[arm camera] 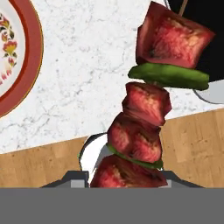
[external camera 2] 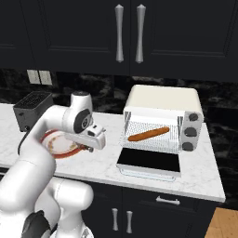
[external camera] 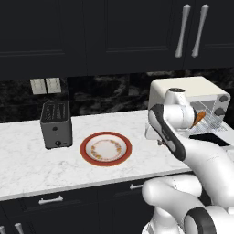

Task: Pick up the kebab skewer and baguette bread, and place them inside the toaster oven. Close the toaster oven door and start by setting the timer.

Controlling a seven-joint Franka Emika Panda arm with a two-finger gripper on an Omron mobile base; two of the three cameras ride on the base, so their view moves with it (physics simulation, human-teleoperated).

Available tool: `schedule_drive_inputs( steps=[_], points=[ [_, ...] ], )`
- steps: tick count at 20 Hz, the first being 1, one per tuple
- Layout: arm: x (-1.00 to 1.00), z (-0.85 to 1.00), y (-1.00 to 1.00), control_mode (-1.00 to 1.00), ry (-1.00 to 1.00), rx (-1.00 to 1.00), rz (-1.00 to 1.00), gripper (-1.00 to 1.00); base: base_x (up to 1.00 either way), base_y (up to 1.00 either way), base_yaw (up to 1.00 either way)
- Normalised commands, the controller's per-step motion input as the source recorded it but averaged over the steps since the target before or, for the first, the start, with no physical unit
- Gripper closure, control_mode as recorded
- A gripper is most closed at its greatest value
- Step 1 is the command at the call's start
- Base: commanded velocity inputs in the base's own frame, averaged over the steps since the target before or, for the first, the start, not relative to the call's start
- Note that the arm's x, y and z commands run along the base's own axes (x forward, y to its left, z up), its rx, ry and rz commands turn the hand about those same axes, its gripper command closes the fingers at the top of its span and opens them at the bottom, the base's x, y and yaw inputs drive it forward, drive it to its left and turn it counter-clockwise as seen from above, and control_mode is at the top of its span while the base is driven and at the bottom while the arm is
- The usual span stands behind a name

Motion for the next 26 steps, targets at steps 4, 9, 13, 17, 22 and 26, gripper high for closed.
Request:
schedule_drive_inputs(
  steps=[4, 9, 13, 17, 22, 26],
  points=[
    [-0.04, 0.45, -1.00, -1.00, 0.00, 0.00, 0.00, 1.00, 0.00, 0.00, 0.00],
    [0.00, 0.35, -1.00, -1.00, 0.00, 0.00, -0.04, 1.00, 0.00, 0.00, 0.00],
    [0.23, 0.23, -1.00, -1.00, 0.02, 0.00, -0.07, 1.00, 0.00, 0.00, 0.00],
    [0.48, 0.02, -0.86, -1.00, 0.00, 0.00, -0.12, 1.00, 0.00, 0.00, 0.00],
    [0.66, 0.00, -0.55, -1.00, 0.03, 0.00, -0.21, 1.00, 0.00, 0.00, 0.00],
    [0.22, -0.04, -0.25, -1.00, 0.01, 0.06, -0.17, 1.00, 0.00, 0.00, 0.00]
  ],
)
